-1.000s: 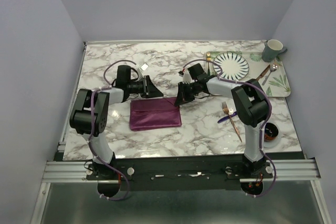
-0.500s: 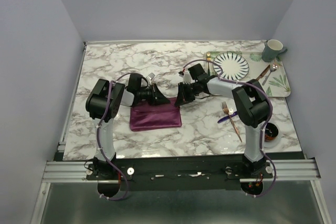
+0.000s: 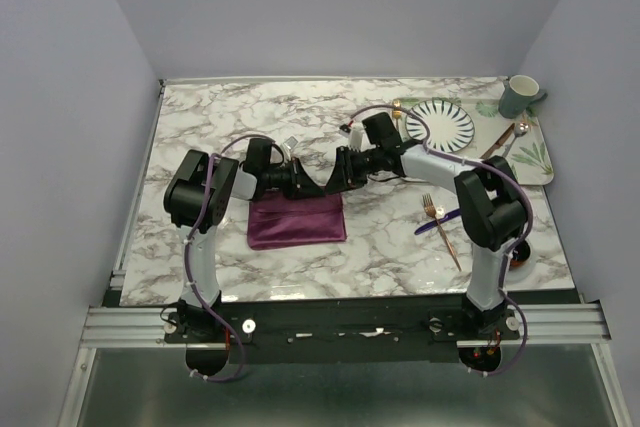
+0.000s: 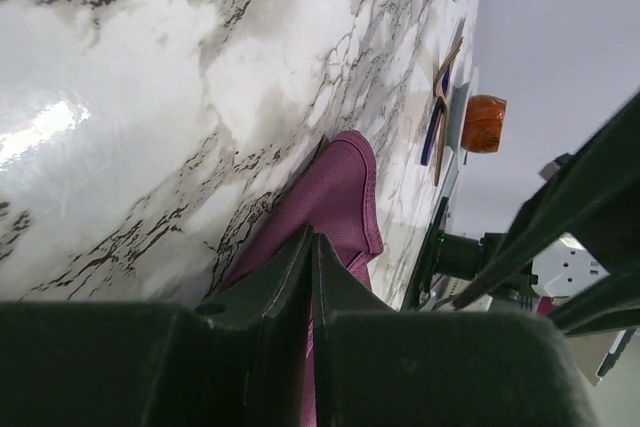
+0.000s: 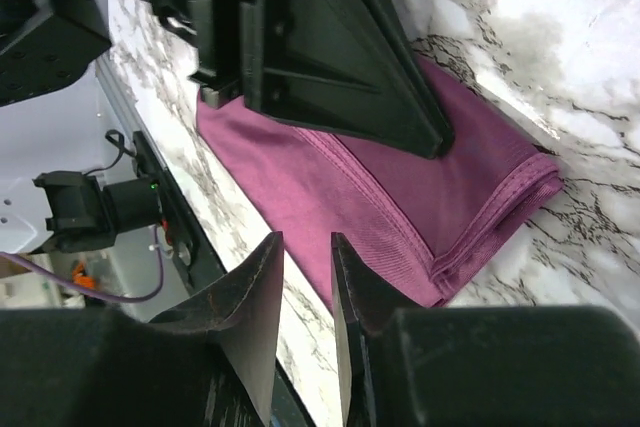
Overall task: Fold the napkin into a case and place the utensils inside
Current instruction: Smooth out the 2/3-rectangle-folded napkin at the center of the board.
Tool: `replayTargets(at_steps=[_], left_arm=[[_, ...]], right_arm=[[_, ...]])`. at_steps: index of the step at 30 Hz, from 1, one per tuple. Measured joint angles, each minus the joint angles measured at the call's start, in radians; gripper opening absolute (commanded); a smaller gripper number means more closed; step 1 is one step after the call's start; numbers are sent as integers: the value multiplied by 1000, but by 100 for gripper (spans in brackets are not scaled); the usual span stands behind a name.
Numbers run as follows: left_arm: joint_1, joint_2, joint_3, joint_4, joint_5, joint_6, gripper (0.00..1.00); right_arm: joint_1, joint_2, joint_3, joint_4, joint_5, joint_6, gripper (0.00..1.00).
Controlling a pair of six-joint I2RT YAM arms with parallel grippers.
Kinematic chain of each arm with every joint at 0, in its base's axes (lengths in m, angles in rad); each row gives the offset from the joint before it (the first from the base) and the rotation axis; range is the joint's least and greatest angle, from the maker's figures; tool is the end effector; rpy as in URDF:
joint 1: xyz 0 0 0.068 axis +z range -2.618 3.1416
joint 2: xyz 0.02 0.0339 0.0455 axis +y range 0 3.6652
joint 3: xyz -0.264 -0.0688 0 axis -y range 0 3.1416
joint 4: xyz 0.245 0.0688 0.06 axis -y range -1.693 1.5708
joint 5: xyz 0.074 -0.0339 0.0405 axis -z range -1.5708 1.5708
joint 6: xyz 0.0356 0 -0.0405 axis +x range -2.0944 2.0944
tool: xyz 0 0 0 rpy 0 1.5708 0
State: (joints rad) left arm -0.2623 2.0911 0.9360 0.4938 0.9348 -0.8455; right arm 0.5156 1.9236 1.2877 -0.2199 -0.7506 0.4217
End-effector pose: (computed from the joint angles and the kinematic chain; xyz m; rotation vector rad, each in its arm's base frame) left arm 0.3597 -0.1262 0.0842 -0.1198 2.4101 -1.6081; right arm 0.3443 0.2231 0.1885 -0.4896 2.5044 1.3134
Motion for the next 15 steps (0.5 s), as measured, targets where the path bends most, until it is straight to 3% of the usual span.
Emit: replayTargets(at_steps=[7, 15], left_arm=[[0, 0, 6, -13, 0, 11, 19], [0, -10, 17, -9, 37, 40, 49]], right_arm=[[-2, 128, -19, 47, -27, 64, 31], [-33, 164, -60, 71, -57, 123, 27]])
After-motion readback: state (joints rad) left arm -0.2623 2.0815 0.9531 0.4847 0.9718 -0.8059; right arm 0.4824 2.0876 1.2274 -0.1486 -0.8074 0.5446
